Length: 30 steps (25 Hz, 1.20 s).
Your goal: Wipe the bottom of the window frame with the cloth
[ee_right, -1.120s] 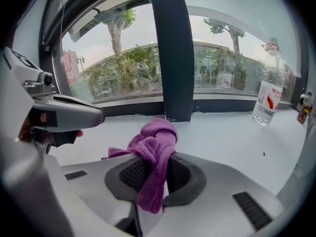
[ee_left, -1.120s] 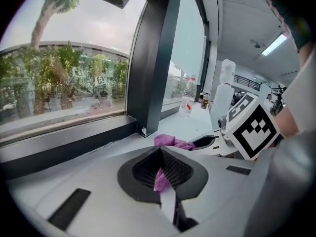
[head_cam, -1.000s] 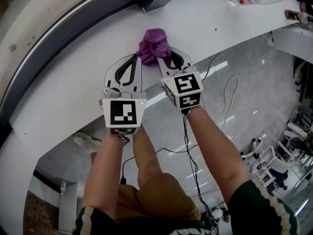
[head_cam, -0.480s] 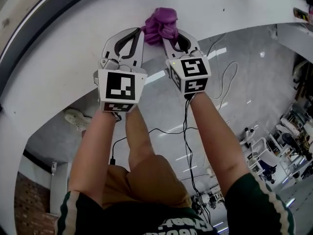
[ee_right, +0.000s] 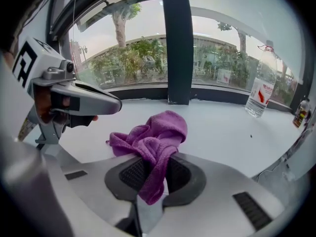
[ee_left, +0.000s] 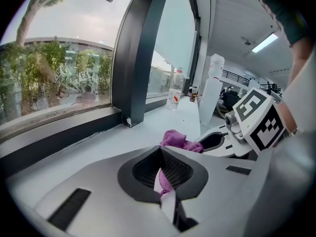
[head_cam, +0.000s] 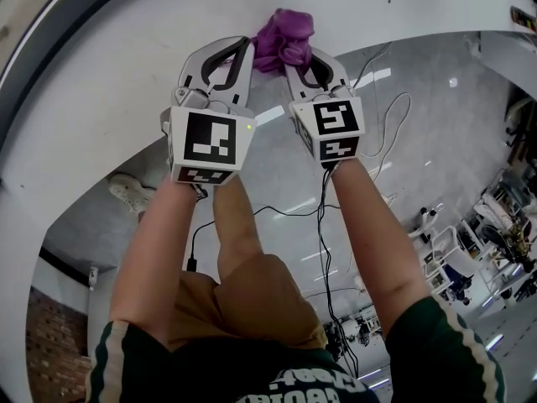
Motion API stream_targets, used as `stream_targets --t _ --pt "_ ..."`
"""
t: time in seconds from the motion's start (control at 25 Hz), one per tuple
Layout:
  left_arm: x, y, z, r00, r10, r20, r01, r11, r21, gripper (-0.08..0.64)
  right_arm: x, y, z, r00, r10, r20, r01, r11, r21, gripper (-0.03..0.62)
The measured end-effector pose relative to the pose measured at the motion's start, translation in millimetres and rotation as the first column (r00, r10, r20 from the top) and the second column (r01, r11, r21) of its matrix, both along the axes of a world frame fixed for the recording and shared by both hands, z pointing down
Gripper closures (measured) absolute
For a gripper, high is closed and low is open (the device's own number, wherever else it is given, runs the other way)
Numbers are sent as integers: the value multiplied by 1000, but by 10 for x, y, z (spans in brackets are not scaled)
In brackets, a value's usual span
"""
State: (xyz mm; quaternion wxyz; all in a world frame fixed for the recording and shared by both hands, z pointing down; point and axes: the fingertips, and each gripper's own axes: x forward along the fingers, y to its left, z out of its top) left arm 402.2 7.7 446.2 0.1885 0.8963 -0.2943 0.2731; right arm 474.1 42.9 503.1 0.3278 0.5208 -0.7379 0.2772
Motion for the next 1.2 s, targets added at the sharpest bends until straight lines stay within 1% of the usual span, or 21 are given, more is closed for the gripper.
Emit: stream_targets --t 0.16,0.36,0.52,0.64,0.72,0.88,1.08,1.2 --pt "-64 -123 -27 1000 8 9 -8 1000 -14 552 -44 -121 -39 1000 11 8 -11 1000 -12 514" --pt "-38 -101 -34 1000 16 11 -16 1000 -10 552 -4 -43 -54 1000 6 -6 -7 999 -31 512" --pt "-53 -81 -39 1000 20 9 -20 1000 -19 552 -15 80 -88 998 -40 -43 37 998 -59 514" --pt "-67 -104 -52 1000 31 2 -31 999 -9 552 -15 75 -90 992 -89 -93 82 994 -74 514" --pt "-82 -111 -32 999 32 7 -32 999 -4 552 -30 56 -59 988 -113 -109 105 992 -77 514" --pt "-72 -85 -21 999 33 -6 -33 999 -10 552 -38 32 -46 983 -138 -123 129 989 -76 514" --pt "-108 -78 -22 1000 28 -7 -28 1000 -11 552 -80 10 -47 965 -192 -181 185 981 -54 514" --pt "-173 -68 -96 1000 19 -14 -19 1000 -2 552 -96 -3 -93 965 -189 -184 181 982 -59 514"
